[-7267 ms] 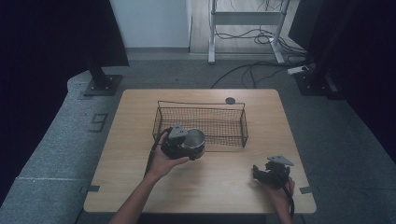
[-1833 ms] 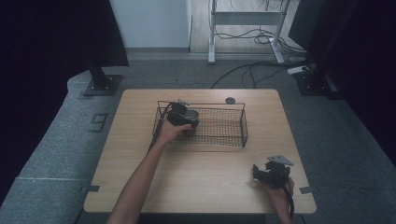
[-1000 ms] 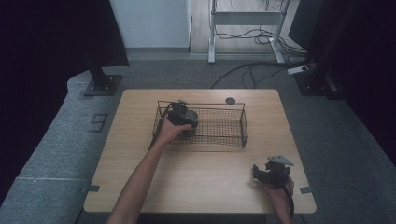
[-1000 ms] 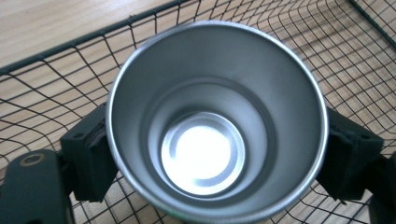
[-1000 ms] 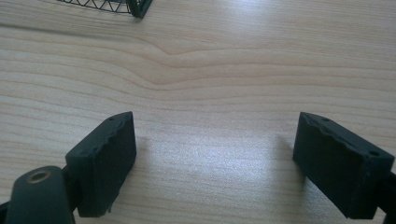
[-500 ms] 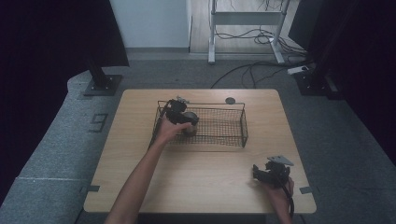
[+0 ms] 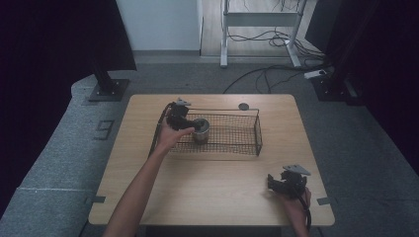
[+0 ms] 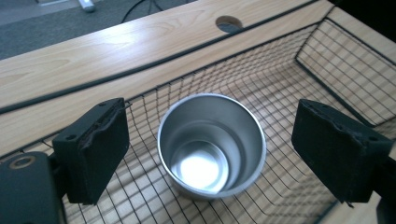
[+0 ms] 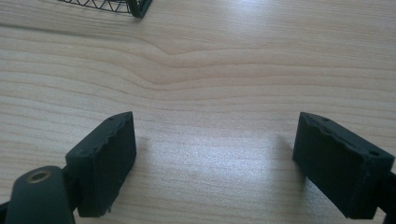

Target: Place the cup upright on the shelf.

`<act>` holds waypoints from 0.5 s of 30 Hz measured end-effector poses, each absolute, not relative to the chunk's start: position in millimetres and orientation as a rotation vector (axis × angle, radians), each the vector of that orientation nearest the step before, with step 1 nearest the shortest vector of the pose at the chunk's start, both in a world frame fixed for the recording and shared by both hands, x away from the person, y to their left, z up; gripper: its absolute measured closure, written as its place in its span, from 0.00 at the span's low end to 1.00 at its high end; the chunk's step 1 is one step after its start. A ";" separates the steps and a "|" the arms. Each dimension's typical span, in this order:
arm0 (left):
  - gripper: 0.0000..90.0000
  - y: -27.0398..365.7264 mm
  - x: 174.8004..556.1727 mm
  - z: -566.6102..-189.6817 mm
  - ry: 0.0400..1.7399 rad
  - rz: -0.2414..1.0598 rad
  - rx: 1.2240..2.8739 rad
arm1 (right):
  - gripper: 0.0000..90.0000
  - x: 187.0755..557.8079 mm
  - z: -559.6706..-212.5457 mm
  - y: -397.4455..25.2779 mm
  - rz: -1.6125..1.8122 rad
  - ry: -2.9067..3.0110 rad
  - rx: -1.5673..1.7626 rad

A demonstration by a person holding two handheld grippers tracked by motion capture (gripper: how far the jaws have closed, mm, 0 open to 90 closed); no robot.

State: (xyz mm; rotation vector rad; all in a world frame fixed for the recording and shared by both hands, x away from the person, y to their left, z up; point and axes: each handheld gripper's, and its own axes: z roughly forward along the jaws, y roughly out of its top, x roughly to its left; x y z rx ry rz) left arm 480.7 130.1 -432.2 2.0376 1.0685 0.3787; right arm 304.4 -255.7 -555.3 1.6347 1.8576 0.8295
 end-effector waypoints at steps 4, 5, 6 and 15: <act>0.13 135.7 468.6 -431.3 1.032 0.358 2.017 | 0.15 304.6 -555.3 -255.5 0.829 1.856 1.636; 0.13 137.3 465.1 -431.2 1.024 0.350 2.009 | 0.15 304.7 -555.3 -255.3 0.828 1.855 1.637; 0.13 139.3 461.6 -431.0 1.011 0.354 2.009 | 0.15 304.8 -555.3 -255.3 0.828 1.855 1.637; 0.14 160.9 426.9 -431.0 0.950 0.376 1.973 | 0.15 304.8 -555.3 -255.4 0.826 1.856 1.635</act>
